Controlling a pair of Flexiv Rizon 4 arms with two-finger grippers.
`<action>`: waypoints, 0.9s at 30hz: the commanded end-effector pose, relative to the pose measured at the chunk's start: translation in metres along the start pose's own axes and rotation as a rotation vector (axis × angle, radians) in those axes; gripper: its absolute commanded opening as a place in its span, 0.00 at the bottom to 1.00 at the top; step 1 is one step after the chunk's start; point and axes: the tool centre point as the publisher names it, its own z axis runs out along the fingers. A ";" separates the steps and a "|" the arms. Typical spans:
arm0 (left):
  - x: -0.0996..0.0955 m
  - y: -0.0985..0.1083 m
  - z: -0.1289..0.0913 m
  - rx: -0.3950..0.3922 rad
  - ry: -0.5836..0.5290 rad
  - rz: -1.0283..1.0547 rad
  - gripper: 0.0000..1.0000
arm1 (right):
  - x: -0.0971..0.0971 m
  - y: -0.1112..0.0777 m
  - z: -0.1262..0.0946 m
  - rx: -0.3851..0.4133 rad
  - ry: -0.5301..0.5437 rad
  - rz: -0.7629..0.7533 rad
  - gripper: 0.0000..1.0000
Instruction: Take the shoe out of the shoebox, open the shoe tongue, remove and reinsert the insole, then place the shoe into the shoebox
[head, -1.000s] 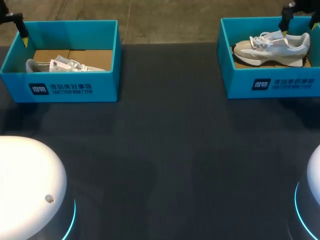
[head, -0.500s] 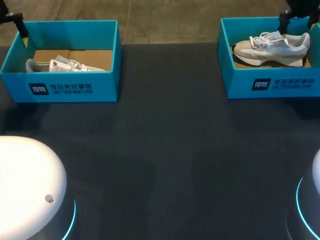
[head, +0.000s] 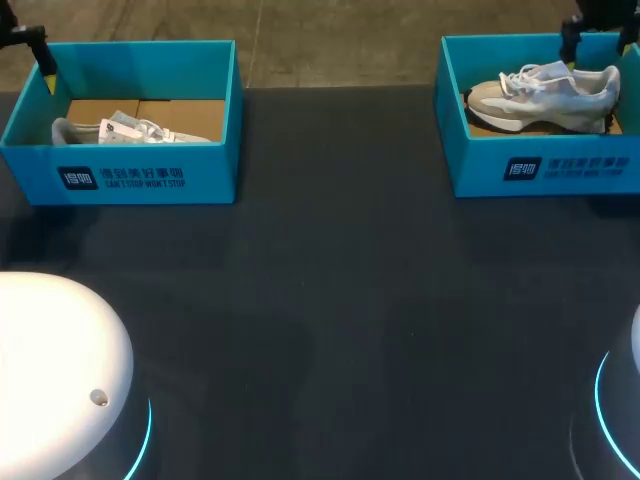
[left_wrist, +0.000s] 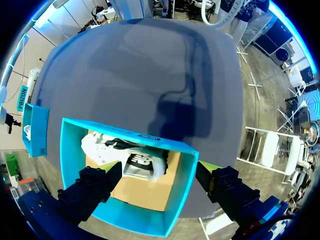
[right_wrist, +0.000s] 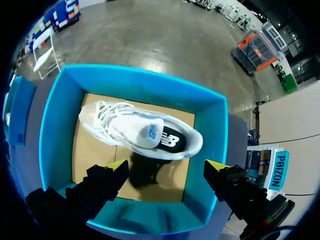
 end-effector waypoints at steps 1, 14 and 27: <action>0.000 -0.001 0.000 -0.003 0.002 0.000 1.00 | 0.000 0.000 0.000 0.001 -0.001 0.000 1.00; 0.000 -0.001 0.000 -0.003 0.002 0.000 1.00 | -0.025 0.013 0.038 0.052 0.003 0.039 1.00; 0.000 -0.001 0.000 -0.003 0.002 0.000 1.00 | -0.036 0.017 0.064 0.099 0.021 0.073 0.91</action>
